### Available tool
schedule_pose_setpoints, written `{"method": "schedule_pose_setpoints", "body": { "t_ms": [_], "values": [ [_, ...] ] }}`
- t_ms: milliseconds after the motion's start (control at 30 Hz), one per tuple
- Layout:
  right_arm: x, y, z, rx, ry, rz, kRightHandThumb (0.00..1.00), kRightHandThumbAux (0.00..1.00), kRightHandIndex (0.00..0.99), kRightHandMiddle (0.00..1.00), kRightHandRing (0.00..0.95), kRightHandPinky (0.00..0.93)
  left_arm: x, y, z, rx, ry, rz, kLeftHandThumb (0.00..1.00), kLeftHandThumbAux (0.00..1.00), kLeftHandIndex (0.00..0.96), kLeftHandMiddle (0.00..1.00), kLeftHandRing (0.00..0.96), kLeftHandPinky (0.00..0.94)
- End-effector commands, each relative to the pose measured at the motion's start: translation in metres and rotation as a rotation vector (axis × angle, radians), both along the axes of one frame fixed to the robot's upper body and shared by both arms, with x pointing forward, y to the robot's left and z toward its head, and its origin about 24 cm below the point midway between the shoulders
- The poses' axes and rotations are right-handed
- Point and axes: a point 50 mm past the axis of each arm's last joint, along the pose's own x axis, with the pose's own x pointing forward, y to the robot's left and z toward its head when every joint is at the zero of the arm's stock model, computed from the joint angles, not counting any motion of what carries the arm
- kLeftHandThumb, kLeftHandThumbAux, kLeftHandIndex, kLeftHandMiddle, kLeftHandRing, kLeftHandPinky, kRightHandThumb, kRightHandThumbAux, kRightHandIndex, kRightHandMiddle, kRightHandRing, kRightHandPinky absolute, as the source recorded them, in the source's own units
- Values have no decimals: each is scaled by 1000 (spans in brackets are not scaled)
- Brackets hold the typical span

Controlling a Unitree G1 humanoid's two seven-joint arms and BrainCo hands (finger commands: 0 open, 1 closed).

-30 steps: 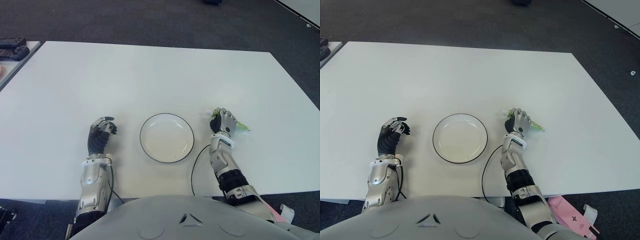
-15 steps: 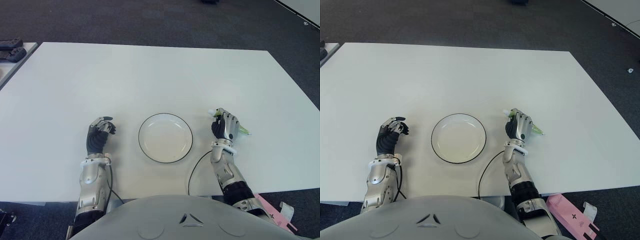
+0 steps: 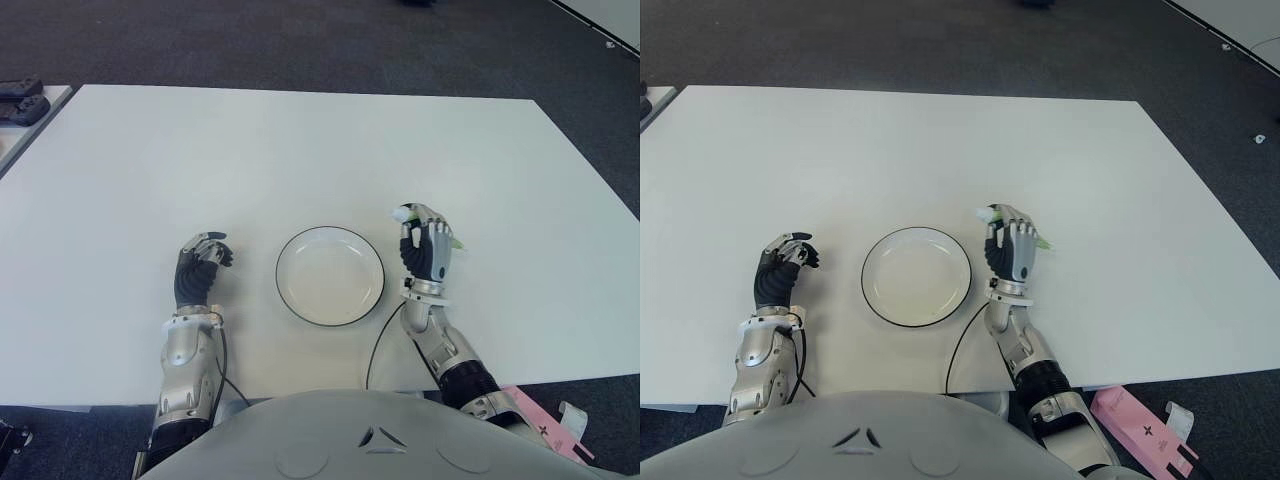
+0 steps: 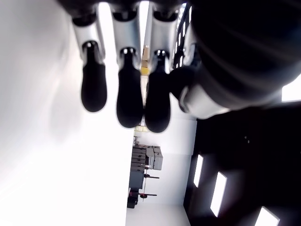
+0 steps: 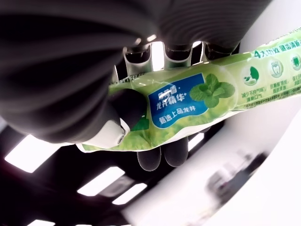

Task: Put the toothpaste on the table into the plate.

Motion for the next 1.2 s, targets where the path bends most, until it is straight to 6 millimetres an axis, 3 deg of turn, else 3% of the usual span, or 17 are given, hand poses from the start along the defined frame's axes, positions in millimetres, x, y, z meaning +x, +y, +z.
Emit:
{"method": "schedule_pose_setpoints", "body": {
  "t_ms": [33, 567, 1200],
  "values": [
    [1, 3, 0, 4, -13, 80, 852, 680, 393, 534, 843, 802, -6, -3, -13, -25, 75, 9, 705, 718, 434, 619, 619, 595],
    [-2, 28, 11, -78, -88, 408, 853, 679, 394, 543, 863, 889, -5, -5, -13, -27, 73, 7, 705, 718, 434, 621, 625, 594],
    [-10, 42, -1, -316, -35, 611, 854, 677, 399, 551, 871, 885, -5, -7, -12, -32, 62, 4, 704, 718, 434, 643, 637, 621]
  ]
}}
